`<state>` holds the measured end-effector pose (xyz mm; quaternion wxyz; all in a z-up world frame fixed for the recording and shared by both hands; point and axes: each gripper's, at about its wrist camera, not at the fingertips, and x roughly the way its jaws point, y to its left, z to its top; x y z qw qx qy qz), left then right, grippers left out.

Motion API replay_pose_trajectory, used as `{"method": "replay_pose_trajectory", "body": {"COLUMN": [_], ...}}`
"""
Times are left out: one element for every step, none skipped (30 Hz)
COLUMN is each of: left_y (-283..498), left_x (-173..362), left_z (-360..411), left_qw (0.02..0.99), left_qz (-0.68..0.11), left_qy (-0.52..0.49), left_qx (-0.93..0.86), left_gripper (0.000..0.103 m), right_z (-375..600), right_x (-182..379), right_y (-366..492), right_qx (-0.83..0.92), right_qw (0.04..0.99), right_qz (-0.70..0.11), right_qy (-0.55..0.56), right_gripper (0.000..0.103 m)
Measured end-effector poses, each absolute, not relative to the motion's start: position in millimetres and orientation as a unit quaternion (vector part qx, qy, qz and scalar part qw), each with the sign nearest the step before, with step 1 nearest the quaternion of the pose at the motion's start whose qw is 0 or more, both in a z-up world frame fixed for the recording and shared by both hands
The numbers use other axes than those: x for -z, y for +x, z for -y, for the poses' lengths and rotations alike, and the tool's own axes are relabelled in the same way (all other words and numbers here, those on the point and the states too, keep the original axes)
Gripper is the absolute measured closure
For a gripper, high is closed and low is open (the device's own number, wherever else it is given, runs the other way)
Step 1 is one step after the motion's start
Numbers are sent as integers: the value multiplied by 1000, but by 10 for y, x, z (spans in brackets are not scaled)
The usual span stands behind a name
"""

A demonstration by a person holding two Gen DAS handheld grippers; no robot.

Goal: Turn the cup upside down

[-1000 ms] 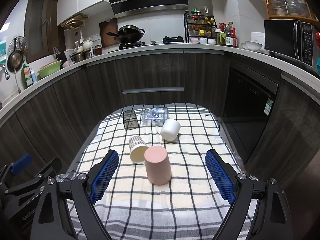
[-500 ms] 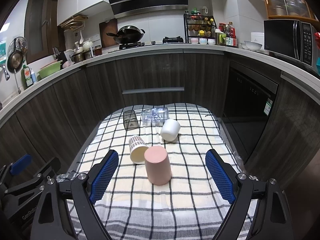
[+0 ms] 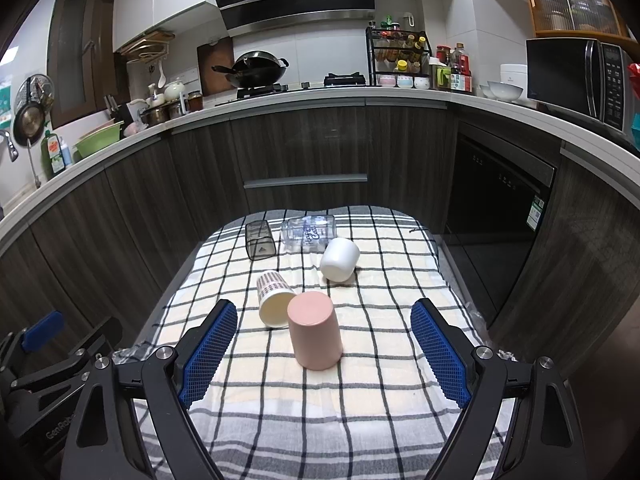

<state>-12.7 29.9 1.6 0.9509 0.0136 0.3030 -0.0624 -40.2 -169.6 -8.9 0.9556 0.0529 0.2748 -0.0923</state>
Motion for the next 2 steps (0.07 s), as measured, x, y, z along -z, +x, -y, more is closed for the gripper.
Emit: {"method": "replay_pose_trajectory", "body": {"left_y": [-129,-125], "left_x": [-11,-9], "left_z": [-299,-298], "left_qw": [951,951], "left_qz": [-302,-303], "left_qy": [14,14], "left_qx": [62,63], "left_gripper": [14,14], "right_z": [1697,1697], "right_x": [89,89], "right_y": [-403,-402], "right_qx": [92,92], "right_qw": [956,956], "right_qz": [-275,-275], "right_qy": [53,53], "right_gripper": [14,14]}}
